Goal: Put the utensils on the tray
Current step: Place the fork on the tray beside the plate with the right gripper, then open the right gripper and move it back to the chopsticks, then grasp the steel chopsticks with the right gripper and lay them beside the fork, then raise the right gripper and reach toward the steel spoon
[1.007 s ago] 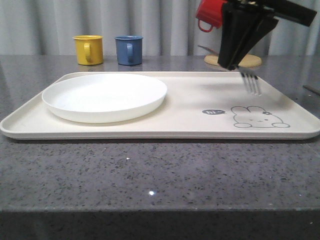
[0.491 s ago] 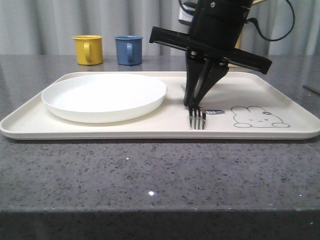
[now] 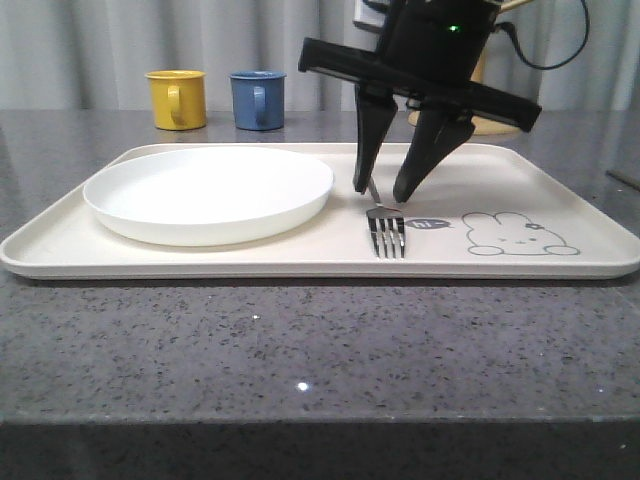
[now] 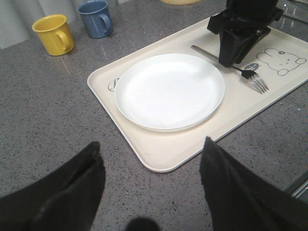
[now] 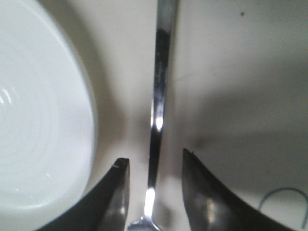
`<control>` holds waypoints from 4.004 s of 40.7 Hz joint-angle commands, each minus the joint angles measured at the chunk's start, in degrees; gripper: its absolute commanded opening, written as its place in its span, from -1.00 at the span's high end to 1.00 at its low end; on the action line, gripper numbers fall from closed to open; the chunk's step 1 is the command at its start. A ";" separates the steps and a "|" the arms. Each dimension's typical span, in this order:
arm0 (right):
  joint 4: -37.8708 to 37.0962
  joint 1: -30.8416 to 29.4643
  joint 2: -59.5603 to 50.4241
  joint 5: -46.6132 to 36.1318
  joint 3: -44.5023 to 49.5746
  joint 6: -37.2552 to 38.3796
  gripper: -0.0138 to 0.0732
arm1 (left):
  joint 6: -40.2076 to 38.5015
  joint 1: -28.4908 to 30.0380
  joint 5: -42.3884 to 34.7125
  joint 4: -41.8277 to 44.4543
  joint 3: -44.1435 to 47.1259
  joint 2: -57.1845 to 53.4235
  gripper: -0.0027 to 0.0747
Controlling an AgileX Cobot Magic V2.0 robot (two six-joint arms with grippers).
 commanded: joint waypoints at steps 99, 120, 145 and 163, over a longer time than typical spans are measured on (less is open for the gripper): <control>4.42 -12.92 -13.62 12.70 5.06 -19.52 0.59 | -0.56 -0.34 -4.48 -0.86 -1.62 0.27 -0.16; 9.92 -8.84 -5.86 4.11 5.06 -9.74 0.59 | -0.56 -0.34 -4.48 -0.86 -1.62 0.27 -0.16; 7.11 -8.84 -6.03 3.13 3.68 -10.28 0.11 | -0.56 -0.34 -4.48 -0.86 -1.62 0.27 -0.16; -14.48 -17.49 -18.77 8.83 6.72 -14.47 0.12 | -0.56 -0.34 -4.48 -0.86 -1.62 0.27 -0.16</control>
